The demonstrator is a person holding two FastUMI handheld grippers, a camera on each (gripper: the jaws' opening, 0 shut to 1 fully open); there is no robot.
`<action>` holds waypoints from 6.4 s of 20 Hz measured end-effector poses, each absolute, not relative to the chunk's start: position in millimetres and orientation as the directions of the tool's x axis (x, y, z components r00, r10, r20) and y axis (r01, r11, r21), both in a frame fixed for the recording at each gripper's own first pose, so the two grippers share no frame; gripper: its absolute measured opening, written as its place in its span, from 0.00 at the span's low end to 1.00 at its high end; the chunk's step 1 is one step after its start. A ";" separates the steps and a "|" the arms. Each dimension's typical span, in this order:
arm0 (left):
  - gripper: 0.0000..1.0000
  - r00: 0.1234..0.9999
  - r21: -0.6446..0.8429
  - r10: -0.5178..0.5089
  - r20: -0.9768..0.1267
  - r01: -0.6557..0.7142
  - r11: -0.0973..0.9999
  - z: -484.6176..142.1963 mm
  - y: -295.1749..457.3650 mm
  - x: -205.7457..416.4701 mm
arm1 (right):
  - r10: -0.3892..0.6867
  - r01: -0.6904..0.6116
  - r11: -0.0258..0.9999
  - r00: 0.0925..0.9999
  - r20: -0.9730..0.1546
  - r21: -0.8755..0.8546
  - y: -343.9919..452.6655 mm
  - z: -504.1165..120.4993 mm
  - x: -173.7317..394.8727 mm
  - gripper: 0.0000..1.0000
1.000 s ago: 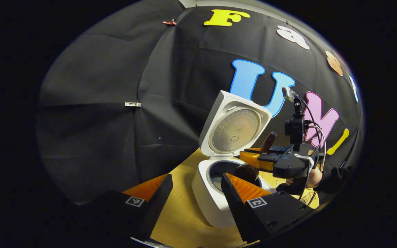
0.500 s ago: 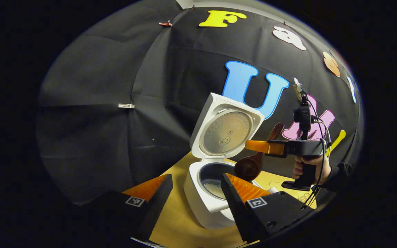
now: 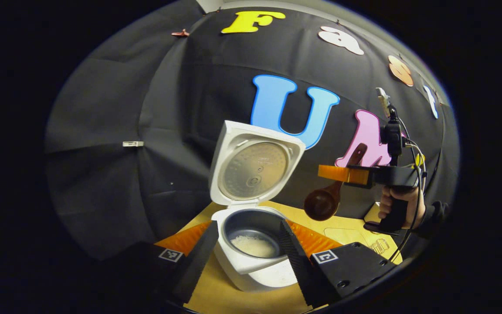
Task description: Close the left gripper, press the button to open the rice cooker; take a wooden spoon from the chopstick holder with the right hand, scoop a spoonful of rice and pour it into the rice cooker, then put the wooden spoon back into the chopstick holder.
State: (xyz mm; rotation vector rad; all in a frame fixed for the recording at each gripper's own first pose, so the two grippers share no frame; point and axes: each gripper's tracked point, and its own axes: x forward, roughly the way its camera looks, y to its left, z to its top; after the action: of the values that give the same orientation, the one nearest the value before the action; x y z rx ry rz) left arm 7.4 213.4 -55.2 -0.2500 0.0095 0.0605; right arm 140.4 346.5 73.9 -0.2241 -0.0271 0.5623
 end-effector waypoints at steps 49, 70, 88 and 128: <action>0.92 0.992 -0.157 0.094 -0.082 -0.106 0.982 -27.6 56.2 32.0 | -0.166 0.225 0.962 0.931 -0.325 0.153 -189.1 -115.9 184.0 0.26; 0.92 0.994 -0.172 0.103 0.029 -0.096 0.980 57.1 129.7 51.6 | -0.335 0.388 0.911 0.893 -0.301 0.138 -197.6 -122.9 77.1 0.99; 0.92 0.982 -0.123 0.186 -0.021 -0.187 0.975 147.3 285.5 208.8 | -0.470 0.522 0.848 0.818 -0.333 0.086 -175.8 -155.2 -63.0 0.99; 0.99 0.905 -0.001 0.228 -0.360 -0.245 0.970 -130.7 141.5 137.1 | -0.126 0.117 0.992 0.922 -0.367 -0.045 -98.7 -176.1 -19.3 0.98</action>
State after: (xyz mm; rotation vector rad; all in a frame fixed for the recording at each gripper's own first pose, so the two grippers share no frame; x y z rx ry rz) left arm 137.1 141.5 -130.7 -0.0467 0.3658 0.2444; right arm -19.3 -98.7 -176.1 -0.0226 0.3786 -0.1249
